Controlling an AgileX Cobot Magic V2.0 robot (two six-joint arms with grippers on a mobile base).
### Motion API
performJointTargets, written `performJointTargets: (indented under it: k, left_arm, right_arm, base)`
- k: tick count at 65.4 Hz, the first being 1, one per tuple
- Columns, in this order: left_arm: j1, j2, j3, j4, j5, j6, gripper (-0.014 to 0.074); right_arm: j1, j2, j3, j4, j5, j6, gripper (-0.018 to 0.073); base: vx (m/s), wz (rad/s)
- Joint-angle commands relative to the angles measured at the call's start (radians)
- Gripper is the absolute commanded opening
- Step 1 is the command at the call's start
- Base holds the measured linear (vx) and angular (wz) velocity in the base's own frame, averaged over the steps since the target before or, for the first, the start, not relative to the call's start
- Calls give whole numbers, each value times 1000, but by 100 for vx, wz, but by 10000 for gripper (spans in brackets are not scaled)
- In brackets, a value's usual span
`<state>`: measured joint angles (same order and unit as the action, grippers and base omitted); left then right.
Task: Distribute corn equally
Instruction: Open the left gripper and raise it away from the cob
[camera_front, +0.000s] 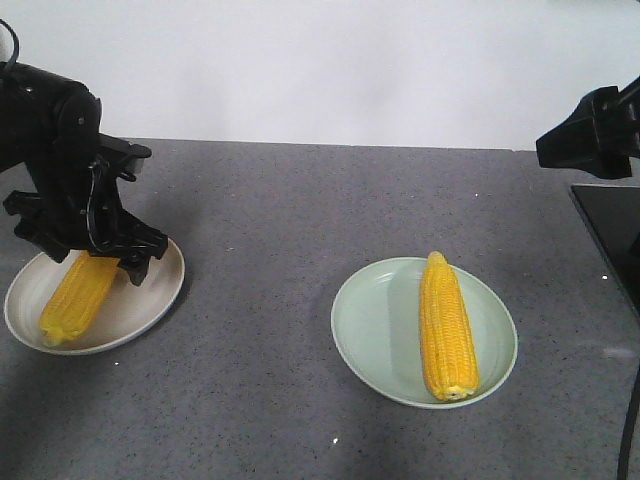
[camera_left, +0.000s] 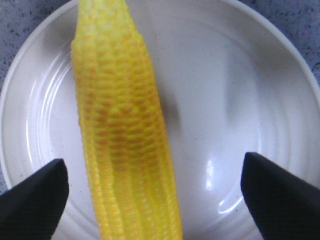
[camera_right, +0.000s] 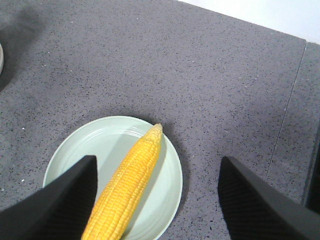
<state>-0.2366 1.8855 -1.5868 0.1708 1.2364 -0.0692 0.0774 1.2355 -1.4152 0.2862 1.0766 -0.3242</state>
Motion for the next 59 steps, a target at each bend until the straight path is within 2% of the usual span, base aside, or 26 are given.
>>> performJointTargets:
  k: [1, 20, 40, 48, 59]
  left_arm:
    - [1, -67, -22, 7, 5, -1, 659]
    - [1, -206, -22, 7, -93, -21, 636]
    - [1, -425, -8, 7, -250, -63, 621]
    - [1, -542, 85, 5, -347, -69, 610]
    - [1, -735, 302, -1, -521, -90, 603]
  right_arm:
    - [-3, -19, -21, 9, -49, -2, 489]
    - [-3, -19, -21, 4, -50, 11, 489]
    - [-3, -55, 38, -82, -110, 64, 489]
    - [-3, -123, 128, -109, -176, 77, 489]
    - [-3, -236, 264, -136, -273, 82, 489]
  base:
    - [0, 0]
    - [0, 0]
    - [0, 0]
    - [0, 0]
    - [0, 0]
